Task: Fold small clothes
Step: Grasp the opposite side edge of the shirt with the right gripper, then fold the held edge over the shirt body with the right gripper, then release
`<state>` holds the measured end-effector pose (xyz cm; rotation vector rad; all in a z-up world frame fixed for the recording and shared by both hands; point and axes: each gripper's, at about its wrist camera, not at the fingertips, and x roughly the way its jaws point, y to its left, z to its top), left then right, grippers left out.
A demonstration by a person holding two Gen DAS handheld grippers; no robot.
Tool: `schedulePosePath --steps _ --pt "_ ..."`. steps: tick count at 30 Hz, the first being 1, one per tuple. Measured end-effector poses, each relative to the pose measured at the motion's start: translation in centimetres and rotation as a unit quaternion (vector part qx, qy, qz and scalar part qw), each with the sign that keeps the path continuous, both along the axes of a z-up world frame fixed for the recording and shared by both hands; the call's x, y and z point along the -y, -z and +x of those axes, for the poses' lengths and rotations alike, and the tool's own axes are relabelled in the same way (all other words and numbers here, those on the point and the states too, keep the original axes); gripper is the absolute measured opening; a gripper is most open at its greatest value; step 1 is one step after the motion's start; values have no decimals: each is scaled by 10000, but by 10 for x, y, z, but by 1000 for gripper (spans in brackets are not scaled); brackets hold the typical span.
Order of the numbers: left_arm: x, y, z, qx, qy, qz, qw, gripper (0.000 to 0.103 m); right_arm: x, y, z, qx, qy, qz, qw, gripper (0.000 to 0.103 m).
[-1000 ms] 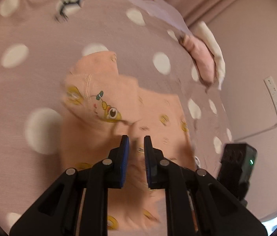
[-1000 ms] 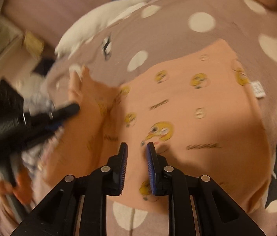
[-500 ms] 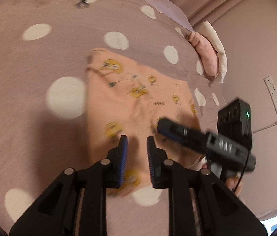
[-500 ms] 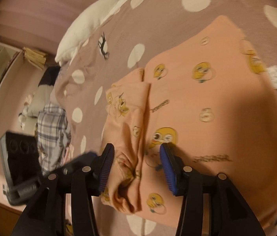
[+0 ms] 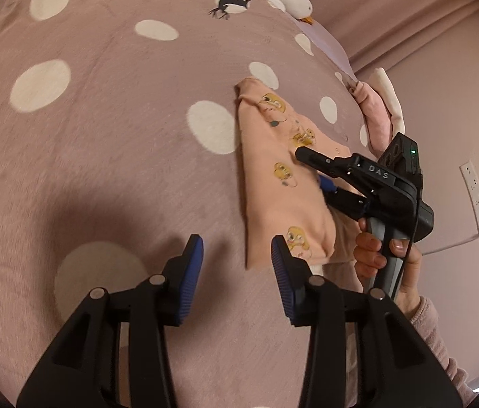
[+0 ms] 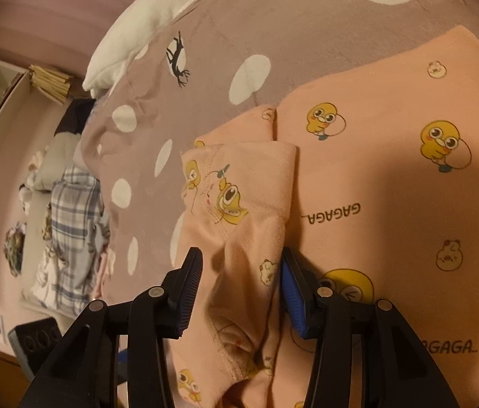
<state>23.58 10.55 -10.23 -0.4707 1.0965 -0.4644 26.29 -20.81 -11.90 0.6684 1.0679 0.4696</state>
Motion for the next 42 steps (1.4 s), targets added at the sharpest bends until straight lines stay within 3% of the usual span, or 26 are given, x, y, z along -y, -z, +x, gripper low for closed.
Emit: schedulePosePath --steps 3,6,11,21,29,38,40,42 --pt "-2 3 -3 -76 -24 -53 10000 41 -3 0 0 16 25 -118 9999 18" --pt "-2 2 -4 -108 -22 -92 9999 41 -6 -6 -3 209 49 -157 9996 13" --pt "3 -3 -7 -69 44 -84 9999 41 -1 -31 -12 648 117 -148 9977 12" --pt "30 1 -6 -132 347 -79 9993 41 49 -70 -22 1070 517 -918 9887 12" --pt "72 -4 7 -77 779 48 9969 41 92 -66 -33 974 964 -1161 9837 12" --pt "141 -18 23 285 1396 329 9892 41 114 -25 -24 264 1187 -1227 9850 12" --pt "156 -17 23 426 1526 475 9862 41 118 -27 -26 317 1338 -1195 9833 12" --pt "163 -13 26 475 1577 576 9847 41 116 -35 -30 543 1504 -1515 9754 17"
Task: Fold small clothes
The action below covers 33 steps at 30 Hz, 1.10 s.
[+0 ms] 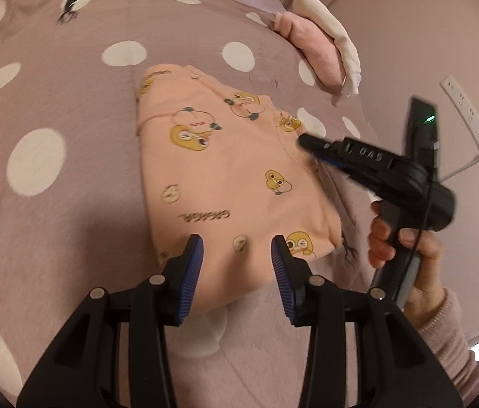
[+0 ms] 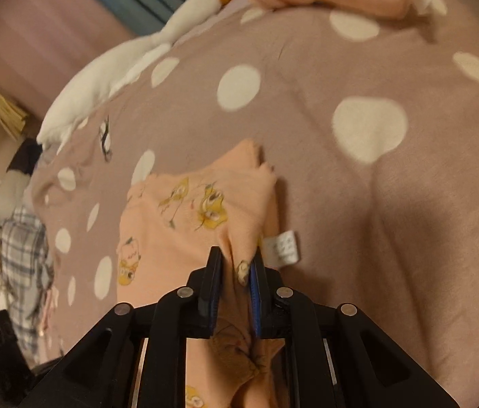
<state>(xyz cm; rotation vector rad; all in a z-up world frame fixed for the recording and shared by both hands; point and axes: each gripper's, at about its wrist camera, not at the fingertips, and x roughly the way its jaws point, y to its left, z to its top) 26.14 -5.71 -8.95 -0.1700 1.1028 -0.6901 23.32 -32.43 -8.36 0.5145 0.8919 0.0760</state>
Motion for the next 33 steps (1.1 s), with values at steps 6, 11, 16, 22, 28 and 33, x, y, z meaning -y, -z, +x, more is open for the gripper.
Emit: schedulePosePath --steps 6,11,16,22,28,33 --pt "11 25 7 -75 83 256 9996 39 -11 -26 -2 666 -106 -675 9954 18" --pt "18 34 4 -25 238 470 9986 39 -29 -16 20 464 -683 -963 9919 18" --pt "16 35 4 -81 261 391 9989 39 -29 17 42 -181 -544 -1168 9915 18" --pt "0 14 12 -96 14 -59 9999 39 -31 0 22 96 -537 -1350 9893 17" --pt "3 0 53 -59 -354 -194 9992 37 -44 -22 -20 640 -1078 -1364 9827 17" --pt "14 -2 93 -68 -611 -184 9979 22 -59 -19 -43 670 -1455 -1395 9772 17"
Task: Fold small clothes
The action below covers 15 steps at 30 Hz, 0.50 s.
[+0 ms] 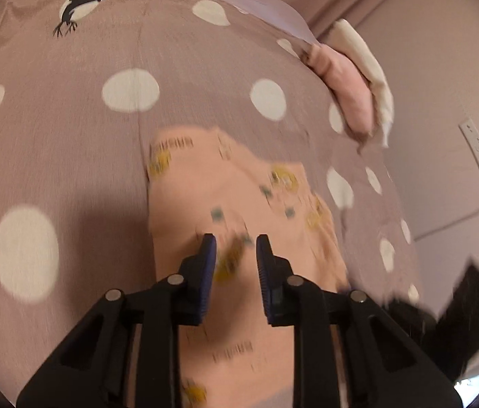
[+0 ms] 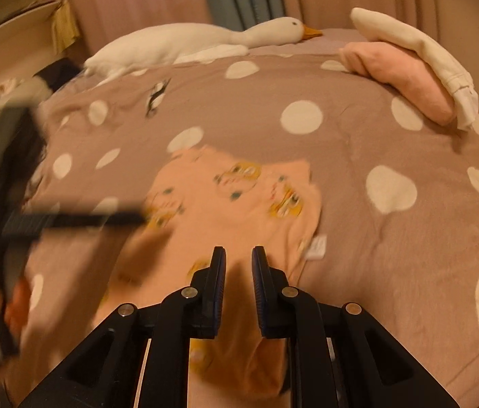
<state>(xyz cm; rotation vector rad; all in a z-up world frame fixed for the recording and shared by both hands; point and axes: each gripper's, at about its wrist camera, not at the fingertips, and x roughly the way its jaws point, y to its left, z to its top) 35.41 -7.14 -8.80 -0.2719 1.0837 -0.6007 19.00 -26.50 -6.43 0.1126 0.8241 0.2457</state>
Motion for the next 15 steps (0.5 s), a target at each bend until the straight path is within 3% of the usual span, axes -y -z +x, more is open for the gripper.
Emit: schedulePosePath --steps 3,5,8,15 --pt "6 5 17 17 -81 225 9997 22 -8 8 -9 -53 -140 -26 9999 17" --pt "12 19 30 -145 -128 429 9989 13 -9 19 -12 -184 -110 -57 9998 17" --pt "15 33 42 -309 -222 562 9977 9 -7 32 -18 -334 -57 -8 9994 17" --pt "-14 31 55 -824 -712 -223 9938 11 -5 34 -27 -431 -90 92 9990 17"
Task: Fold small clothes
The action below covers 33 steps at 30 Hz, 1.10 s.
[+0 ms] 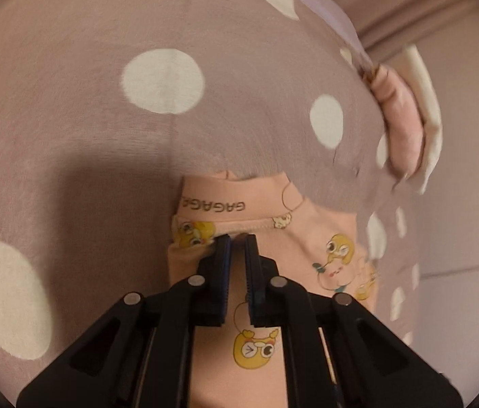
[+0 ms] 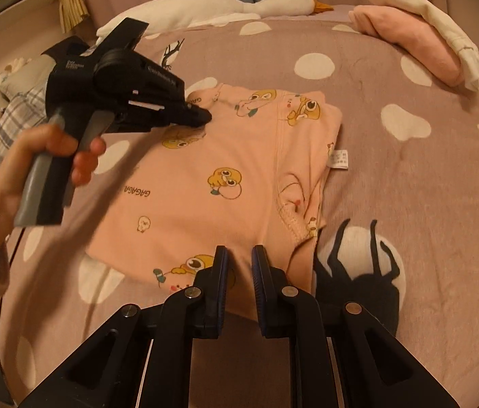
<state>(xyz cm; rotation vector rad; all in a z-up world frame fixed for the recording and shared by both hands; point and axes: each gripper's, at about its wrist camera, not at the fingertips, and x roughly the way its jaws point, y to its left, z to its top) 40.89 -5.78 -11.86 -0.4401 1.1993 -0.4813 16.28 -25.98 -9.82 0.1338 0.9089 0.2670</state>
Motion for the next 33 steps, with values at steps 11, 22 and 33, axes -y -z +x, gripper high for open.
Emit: schedulePosePath --steps 11,22,33 --pt "-55 -11 -74 182 61 -512 9985 59 42 -14 -19 59 534 1118 9923 32" --pt "-42 -6 -123 193 622 -252 9976 60 78 -3 -3 -353 1030 2049 9727 54" --pt "-19 -2 -131 306 960 -96 9949 60 88 8 24 -679 1116 2262 9653 54"
